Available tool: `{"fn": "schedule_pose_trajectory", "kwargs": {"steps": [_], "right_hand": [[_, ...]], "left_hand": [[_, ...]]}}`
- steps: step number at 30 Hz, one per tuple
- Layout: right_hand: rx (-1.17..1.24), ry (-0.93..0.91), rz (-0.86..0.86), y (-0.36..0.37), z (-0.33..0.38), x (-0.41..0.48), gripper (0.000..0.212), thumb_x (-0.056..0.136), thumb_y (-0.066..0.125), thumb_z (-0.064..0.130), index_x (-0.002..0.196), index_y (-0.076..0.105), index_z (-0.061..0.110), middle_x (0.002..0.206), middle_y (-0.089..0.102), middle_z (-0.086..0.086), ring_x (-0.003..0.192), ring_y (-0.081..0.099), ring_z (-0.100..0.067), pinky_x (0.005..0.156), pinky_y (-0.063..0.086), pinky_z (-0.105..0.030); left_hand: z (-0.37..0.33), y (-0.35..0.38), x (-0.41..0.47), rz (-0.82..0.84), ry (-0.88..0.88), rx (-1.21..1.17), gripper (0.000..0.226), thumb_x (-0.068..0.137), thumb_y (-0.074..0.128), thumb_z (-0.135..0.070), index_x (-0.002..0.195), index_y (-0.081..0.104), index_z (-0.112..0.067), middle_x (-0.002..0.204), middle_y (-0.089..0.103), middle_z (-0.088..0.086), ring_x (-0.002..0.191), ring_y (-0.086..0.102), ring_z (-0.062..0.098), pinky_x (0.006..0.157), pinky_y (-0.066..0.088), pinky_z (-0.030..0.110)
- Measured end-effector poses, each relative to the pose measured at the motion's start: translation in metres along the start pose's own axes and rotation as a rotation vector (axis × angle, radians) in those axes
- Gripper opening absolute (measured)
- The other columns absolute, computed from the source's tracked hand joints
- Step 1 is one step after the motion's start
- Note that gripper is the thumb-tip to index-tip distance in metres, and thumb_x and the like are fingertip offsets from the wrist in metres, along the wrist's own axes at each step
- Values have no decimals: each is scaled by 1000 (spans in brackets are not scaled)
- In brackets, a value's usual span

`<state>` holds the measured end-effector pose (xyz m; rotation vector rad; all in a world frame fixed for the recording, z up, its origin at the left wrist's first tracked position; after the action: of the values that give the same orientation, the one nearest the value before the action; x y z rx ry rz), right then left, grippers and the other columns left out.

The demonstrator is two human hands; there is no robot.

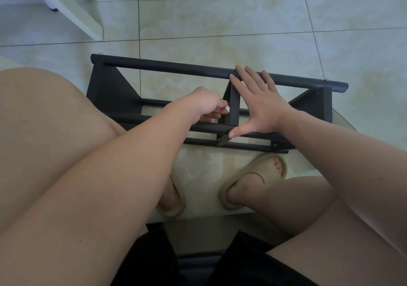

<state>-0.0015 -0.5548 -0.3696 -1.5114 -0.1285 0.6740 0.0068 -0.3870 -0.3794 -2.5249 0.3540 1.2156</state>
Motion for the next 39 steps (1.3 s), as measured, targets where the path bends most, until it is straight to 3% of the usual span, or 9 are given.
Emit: {"fn": "schedule_pose_trajectory", "kwargs": {"steps": [4, 13, 22, 29, 33, 39], "right_hand": [[2, -2, 3, 0, -1, 0, 147, 52, 36, 106, 162, -7, 18, 169, -18, -5, 155, -18, -24, 125, -9, -52], [11, -2, -6, 2, -1, 1, 149, 50, 32, 107, 162, -6, 18, 169, -17, -5, 155, -17, -24, 125, -9, -52], [13, -6, -1, 1, -1, 0, 149, 50, 33, 107, 162, -7, 18, 169, -18, -6, 155, -17, -24, 125, -10, -52], [5, -1, 4, 1, 0, 0, 149, 50, 33, 107, 162, -7, 18, 169, -18, -5, 155, -18, -24, 125, -10, -51], [9, -3, 4, 0, 0, 0, 148, 50, 35, 106, 162, -7, 18, 169, -18, -5, 155, -17, -24, 125, -10, -51], [3, 2, 13, -1, 0, 0, 149, 49, 32, 107, 162, -8, 18, 169, -19, -5, 155, -18, -24, 125, -10, -51]], "left_hand": [[-1, 2, 0, 21, -8, 24, 12, 100, 60, -24, 92, 66, -17, 70, 75, -9, 85, 70, 11, 93, 55, 36], [-1, 4, 1, 56, 35, 118, 17, 104, 52, -22, 91, 62, -19, 89, 74, -3, 92, 67, 13, 100, 51, 40], [3, -3, 4, 116, 122, 255, 20, 104, 52, -23, 88, 65, -20, 84, 73, -9, 88, 64, 10, 81, 49, 33], [4, -8, 5, 160, 153, 348, 25, 104, 52, -21, 83, 66, -21, 75, 72, -13, 84, 64, 9, 81, 48, 31], [5, -9, 4, 181, 189, 400, 24, 103, 53, -19, 82, 65, -23, 80, 73, -10, 86, 65, 10, 89, 48, 34], [7, -10, 4, 189, 220, 451, 24, 101, 55, -17, 81, 67, -23, 84, 73, -7, 88, 65, 12, 85, 46, 33]]}}
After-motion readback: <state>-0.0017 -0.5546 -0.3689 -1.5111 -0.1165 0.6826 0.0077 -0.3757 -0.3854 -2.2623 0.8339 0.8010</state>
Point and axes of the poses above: each hand's wrist, its own x-axis towards the middle knuckle, its own y-axis out of the palm, z = x × y, the point moved 3 cm from there along x, towards the middle knuckle
